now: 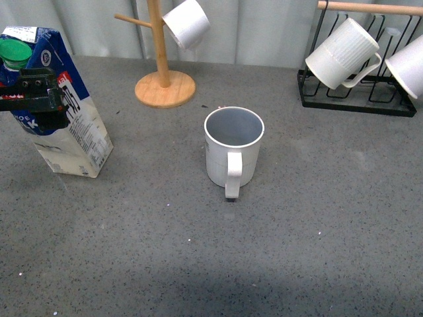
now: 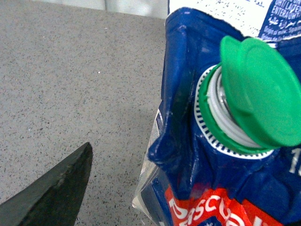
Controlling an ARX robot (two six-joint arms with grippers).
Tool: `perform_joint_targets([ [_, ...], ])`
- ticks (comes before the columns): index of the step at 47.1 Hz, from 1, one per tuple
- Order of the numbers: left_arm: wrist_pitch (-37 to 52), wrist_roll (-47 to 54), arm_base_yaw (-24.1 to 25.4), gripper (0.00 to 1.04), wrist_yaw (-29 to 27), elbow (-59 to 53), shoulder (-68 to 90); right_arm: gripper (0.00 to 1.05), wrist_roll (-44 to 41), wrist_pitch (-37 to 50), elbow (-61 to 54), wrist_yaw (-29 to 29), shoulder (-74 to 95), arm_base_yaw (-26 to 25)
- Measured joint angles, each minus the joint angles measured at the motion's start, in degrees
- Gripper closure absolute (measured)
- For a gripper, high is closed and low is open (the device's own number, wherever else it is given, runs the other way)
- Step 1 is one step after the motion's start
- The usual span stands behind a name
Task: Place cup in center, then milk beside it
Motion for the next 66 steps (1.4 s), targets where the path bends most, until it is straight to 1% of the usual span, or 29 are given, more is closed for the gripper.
perform_joint_targets([
  [13,0.24,-0.66,-0.09,0.44,-0.02,0.26,0.0,0.09,0.0,0.0,0.0,0.0,0.0,0.0],
  [16,0.37,-0.92,-0.37,0.54,-0.24,0.26,0.0,0.09,0.0,0.0,0.0,0.0,0.0,-0.02],
  [17,0.37,-1.09,-0.59,0.6,-0.31,0.26,-0.04,0.09,0.0,0.0,0.0,0.0,0.0,0.0],
  [22,0.35,-1.57,-1.31,0.71,-0.7,0.24,-0.33,0.09,0.0,0.0,0.0,0.0,0.0,-0.02],
  [24,0.33,-1.77,-1.79,0.76,-0.98,0.24,-0.57,0.09,0.0,0.0,0.0,0.0,0.0,0.0],
  [27,0.04,-2.43,-3.32,0.88,-1.66,0.24,-1.51,0.09,0.0,0.0,0.0,0.0,0.0,0.0],
  [28,-0.11,-2.67,-4.13,0.92,-2.19,0.24,-1.92,0.09,0.0,0.0,0.0,0.0,0.0,0.0],
  [31,-0.31,-3.43,-6.43,1.01,-3.23,0.26,-2.58,0.09,0.0,0.0,0.0,0.0,0.0,0.0],
  [39,-0.87,-6.14,-13.99,1.01,-7.04,1.73,-2.84,0.09,0.0,0.0,0.0,0.0,0.0,-0.02],
  [51,-1.57,-8.87,-21.35,1.01,-9.03,5.03,-0.7,0.09,0.0,0.0,0.0,0.0,0.0,0.0],
  [58,-1.97,-10.1,-23.78,1.01,-9.92,6.32,1.14,0.09,0.0,-0.02,0.0,0.0,0.0,-0.02],
  [66,-2.03,-10.99,-24.33,1.01,-11.04,6.36,1.49,0.09,0.0,0.0,0.0,0.0,0.0,-0.02],
])
